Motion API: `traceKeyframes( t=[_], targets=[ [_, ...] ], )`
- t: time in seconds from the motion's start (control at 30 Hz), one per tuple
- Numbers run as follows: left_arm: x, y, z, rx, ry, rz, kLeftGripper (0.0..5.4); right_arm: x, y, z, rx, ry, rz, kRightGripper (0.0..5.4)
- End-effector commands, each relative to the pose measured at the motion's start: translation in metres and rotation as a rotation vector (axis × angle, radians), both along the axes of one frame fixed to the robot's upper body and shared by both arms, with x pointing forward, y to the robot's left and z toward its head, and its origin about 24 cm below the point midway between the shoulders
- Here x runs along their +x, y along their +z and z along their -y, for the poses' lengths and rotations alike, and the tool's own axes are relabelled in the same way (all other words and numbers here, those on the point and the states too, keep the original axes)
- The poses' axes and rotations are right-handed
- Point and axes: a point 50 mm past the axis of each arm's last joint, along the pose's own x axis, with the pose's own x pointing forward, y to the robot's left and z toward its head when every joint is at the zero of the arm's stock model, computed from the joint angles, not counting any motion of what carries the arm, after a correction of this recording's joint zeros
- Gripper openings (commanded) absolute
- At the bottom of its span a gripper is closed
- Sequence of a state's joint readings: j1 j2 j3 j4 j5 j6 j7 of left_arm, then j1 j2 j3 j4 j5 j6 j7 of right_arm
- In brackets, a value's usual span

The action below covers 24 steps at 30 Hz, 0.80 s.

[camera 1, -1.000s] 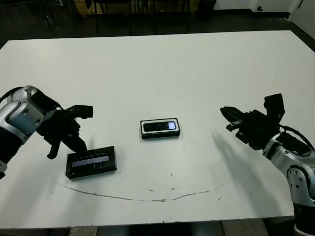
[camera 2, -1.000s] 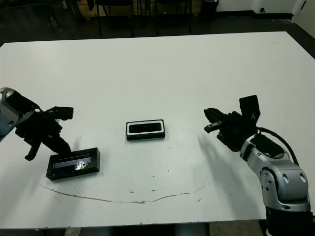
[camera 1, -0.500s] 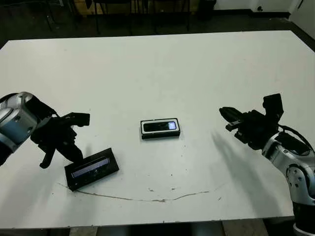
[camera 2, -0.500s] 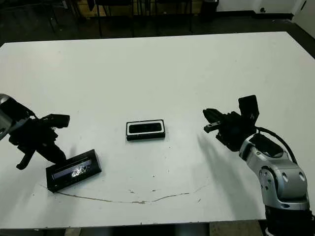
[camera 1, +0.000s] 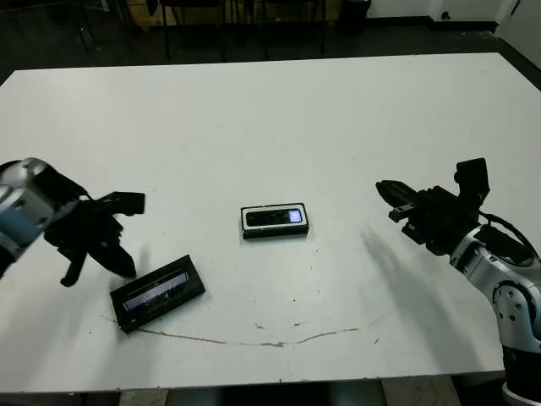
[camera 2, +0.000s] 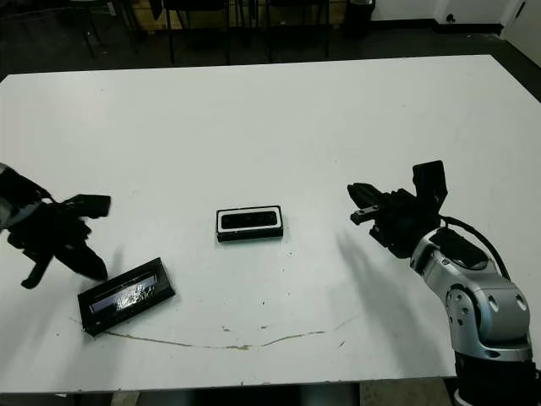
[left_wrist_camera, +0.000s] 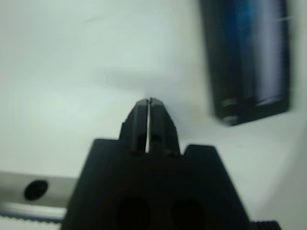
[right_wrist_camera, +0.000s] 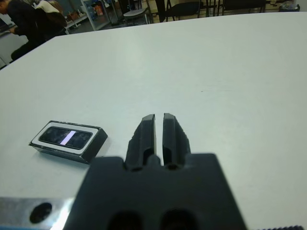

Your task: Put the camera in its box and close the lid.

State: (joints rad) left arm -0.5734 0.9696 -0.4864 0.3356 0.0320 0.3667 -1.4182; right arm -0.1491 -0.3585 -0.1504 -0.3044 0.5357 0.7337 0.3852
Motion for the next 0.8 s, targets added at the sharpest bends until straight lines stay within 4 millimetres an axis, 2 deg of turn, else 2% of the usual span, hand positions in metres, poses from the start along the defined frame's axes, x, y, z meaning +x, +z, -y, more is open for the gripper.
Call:
traceKeyframes(
  t=[0.03,0.2,0.4,0.5,0.57,0.67,0.8],
  targets=[
    [-0.008,0.011,-0.027,-0.008,0.123,0.166,0.00,-0.003,-0.006,0.004,0.005,-0.011,-0.015,0.01],
    [-0.023,0.058,-0.040,-0.124,0.226,0.487,0.00,-0.005,-0.006,0.006,-0.010,-0.001,-0.005,0.01],
    [-0.051,0.087,-0.025,-0.379,0.308,0.850,0.00,-0.008,-0.002,0.003,-0.020,-0.019,-0.009,0.01],
    [-0.064,0.091,-0.010,-0.523,0.389,0.982,0.00,-0.009,0.000,0.002,-0.023,-0.022,-0.014,0.01],
    [-0.072,0.086,-0.001,-0.649,0.442,1.014,0.09,-0.009,0.001,0.003,-0.040,-0.021,-0.010,0.00],
    [-0.079,0.077,0.009,-0.726,0.454,0.993,0.46,-0.008,0.000,0.005,-0.014,-0.018,-0.014,0.00],
    [-0.085,0.065,0.017,-0.683,0.324,0.848,1.17,-0.008,0.001,0.005,0.014,-0.002,-0.013,0.00]
  ],
)
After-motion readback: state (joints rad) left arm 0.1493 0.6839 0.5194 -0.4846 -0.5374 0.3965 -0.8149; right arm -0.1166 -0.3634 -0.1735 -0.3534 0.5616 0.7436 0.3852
